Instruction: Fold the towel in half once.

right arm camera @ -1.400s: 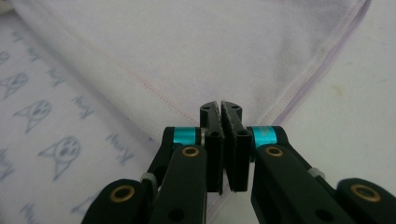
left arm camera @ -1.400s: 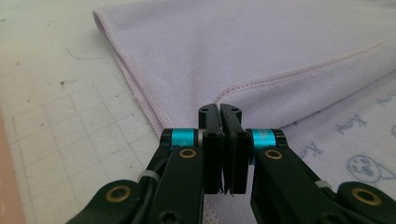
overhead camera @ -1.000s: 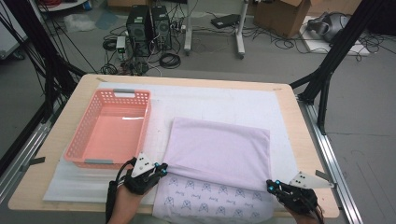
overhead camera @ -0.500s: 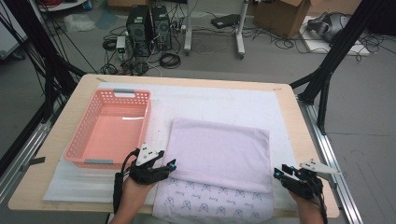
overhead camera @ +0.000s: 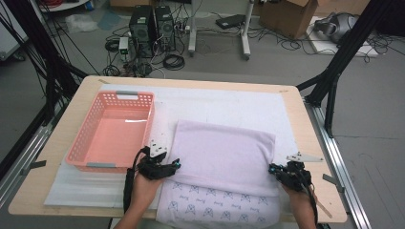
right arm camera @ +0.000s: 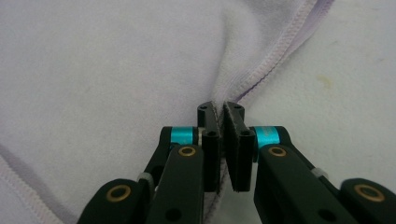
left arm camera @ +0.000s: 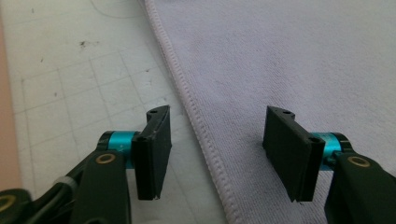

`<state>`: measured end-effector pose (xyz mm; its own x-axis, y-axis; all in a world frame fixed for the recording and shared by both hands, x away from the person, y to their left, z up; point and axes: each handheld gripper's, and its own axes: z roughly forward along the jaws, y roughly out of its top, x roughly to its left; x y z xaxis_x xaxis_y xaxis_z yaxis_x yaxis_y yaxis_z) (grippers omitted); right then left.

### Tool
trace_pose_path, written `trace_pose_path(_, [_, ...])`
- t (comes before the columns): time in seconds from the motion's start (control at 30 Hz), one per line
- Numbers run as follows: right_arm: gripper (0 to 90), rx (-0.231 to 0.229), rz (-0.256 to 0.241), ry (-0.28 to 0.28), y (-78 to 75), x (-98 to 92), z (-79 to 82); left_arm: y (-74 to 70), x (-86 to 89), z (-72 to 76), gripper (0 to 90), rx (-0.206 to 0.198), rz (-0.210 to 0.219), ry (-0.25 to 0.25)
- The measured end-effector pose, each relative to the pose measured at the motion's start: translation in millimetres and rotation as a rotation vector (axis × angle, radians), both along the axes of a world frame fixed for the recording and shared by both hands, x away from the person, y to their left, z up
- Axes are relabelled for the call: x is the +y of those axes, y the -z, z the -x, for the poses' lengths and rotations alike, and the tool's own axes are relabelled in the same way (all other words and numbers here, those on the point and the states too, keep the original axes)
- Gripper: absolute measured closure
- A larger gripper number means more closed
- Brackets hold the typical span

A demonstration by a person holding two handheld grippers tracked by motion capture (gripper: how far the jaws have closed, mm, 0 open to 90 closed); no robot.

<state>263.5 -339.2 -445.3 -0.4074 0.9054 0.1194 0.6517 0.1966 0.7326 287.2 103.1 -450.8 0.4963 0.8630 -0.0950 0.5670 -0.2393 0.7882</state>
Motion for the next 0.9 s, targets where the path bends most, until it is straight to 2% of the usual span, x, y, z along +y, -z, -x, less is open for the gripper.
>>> trace_pose_path(0.03, [86.6, 0.005, -0.005, 0.008, -0.4, -2.7, -1.1, 0.0, 0.5, 1.0, 47.5, -0.002, 0.005, 0.004])
trace_pose_path(0.13, [86.7, 0.012, -0.048, 0.044, -1.7, -17.3, -6.3, 0.0, 0.3, 2.1, 76.1, 0.041, 0.067, 0.054])
trace_pose_path(0.17, [86.7, 0.002, -0.047, 0.047, -3.0, -20.1, -8.4, -0.6, -2.6, 3.1, 82.9, 0.048, 0.067, 0.056])
trace_pose_path(0.27, [86.7, -0.021, -0.005, 0.059, -11.4, -22.7, -15.8, -0.4, -12.0, 8.1, 84.5, 0.050, 0.081, 0.050])
trace_pose_path(0.37, [86.7, -0.030, 0.001, 0.068, -21.2, -30.9, -27.0, 0.8, -18.6, 14.6, 84.6, 0.049, 0.107, 0.064])
trace_pose_path(0.4, [86.6, -0.033, -0.004, 0.074, -23.5, -34.1, -30.3, 1.3, -20.8, 15.3, 84.5, 0.044, 0.112, 0.066])
trace_pose_path(0.47, [86.3, 0.012, -0.022, 0.067, -22.7, -37.5, -36.0, 0.5, -21.0, 13.0, 82.8, 0.040, 0.124, 0.056])
trace_pose_path(0.5, [85.5, 0.039, -0.027, 0.054, -20.5, -38.0, -37.0, -0.1, -19.8, 10.5, 77.5, 0.032, 0.136, 0.044])
trace_pose_path(0.57, [78.5, 0.078, -0.043, 0.019, -14.4, -39.4, -36.0, -2.2, -17.1, 1.4, 59.0, 0.037, 0.164, 0.030])
trace_pose_path(0.63, [64.5, 0.061, -0.049, 0.032, -10.8, -45.0, -33.6, -5.5, -17.7, -8.3, 47.9, 0.032, 0.160, 0.011])
trace_pose_path(0.67, [61.6, 0.048, -0.062, 0.040, -10.0, -49.7, -33.5, -7.2, -19.1, -13.1, 43.0, 0.025, 0.146, 0.006])
trace_pose_path(0.7, [58.5, 0.039, -0.073, 0.045, -10.1, -53.9, -34.4, -8.3, -20.8, -17.3, 41.4, 0.017, 0.144, 0.008])
trace_pose_path(0.77, [53.2, 0.006, -0.074, 0.049, -12.2, -60.3, -39.5, -10.9, -26.4, -27.2, 41.3, 0.006, 0.114, 0.009])
trace_pose_path(0.83, [48.5, -0.031, -0.078, 0.042, -15.9, -63.0, -47.6, -10.5, -30.3, -37.1, 40.6, -0.011, 0.128, -0.026])
trace_pose_path(0.9, [48.2, -0.064, -0.090, 0.036, -20.8, -63.5, -57.3, -9.5, -33.1, -47.7, 39.5, 0.004, 0.108, -0.051])
